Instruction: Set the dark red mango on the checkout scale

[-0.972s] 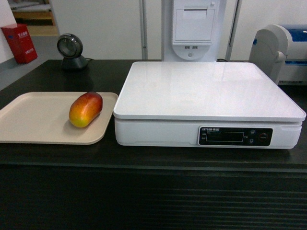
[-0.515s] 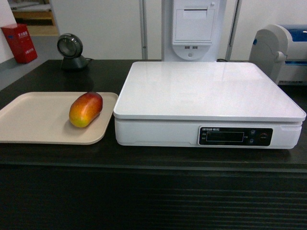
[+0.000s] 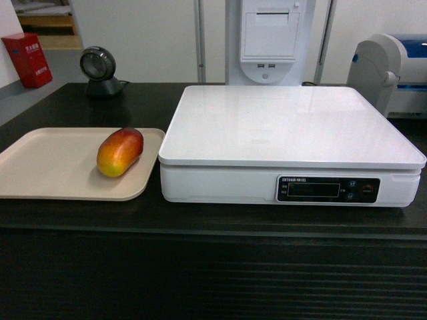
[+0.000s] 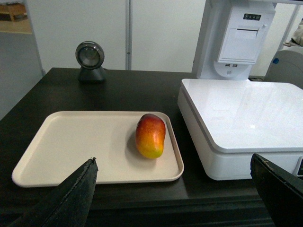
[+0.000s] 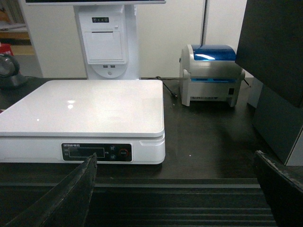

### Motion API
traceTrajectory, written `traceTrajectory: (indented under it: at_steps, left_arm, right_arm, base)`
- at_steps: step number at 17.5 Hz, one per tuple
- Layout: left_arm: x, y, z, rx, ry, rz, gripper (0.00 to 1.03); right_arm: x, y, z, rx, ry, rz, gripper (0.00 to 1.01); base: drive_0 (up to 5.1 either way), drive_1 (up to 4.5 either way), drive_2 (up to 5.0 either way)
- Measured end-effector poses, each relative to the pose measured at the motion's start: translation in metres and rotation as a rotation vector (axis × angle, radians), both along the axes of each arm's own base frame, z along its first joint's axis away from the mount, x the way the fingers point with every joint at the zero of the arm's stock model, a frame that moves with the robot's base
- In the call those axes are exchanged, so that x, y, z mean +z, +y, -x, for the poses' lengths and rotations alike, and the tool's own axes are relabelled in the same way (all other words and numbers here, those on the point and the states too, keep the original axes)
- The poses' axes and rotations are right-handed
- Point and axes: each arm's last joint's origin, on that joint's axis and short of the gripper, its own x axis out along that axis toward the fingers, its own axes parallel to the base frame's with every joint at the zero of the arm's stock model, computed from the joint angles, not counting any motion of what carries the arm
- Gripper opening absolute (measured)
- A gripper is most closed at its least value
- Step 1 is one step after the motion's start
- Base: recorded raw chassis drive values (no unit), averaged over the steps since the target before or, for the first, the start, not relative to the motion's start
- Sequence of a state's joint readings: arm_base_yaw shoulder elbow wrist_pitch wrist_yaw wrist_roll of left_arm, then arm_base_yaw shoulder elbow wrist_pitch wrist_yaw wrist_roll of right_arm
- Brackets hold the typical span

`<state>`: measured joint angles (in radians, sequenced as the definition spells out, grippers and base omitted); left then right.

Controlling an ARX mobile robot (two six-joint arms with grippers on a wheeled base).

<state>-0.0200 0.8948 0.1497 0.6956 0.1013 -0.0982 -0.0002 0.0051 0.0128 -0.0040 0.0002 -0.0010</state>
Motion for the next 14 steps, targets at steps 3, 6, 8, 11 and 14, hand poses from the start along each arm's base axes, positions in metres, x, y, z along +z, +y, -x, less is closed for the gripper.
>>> traceTrajectory:
  at_steps: [3, 6, 8, 11, 14]
  left_arm:
    - [0.007, -0.014, -0.069, -0.109, 0.02, -0.017, 0.98]
    - [-0.002, -0.027, -0.128, -0.215, 0.128, -0.032, 0.98]
    - [-0.009, -0.032, -0.169, -0.241, 0.199, -0.041, 0.98]
    - [-0.031, -0.027, -0.223, -0.239, 0.362, -0.053, 0.98]
    - [-0.032, -0.011, -0.252, -0.193, 0.424, -0.058, 0.98]
  right_arm:
    - [0.0, 0.0, 0.0, 0.0, 0.0, 0.0, 0.98]
    - [0.0, 0.0, 0.0, 0.0, 0.0, 0.0, 0.98]
    - [0.0, 0.0, 0.0, 0.0, 0.0, 0.0, 0.98]
    - [0.0, 0.0, 0.0, 0.0, 0.0, 0.0, 0.98]
    - [0.0, 0.0, 0.0, 0.0, 0.0, 0.0, 0.98]
  base:
    - [0.0, 0.0, 0.0]
    - [0.0, 0.0, 0.0]
    - [0.0, 0.0, 0.0]
    - [0.0, 0.0, 0.0]
    - [0.0, 0.0, 0.0]
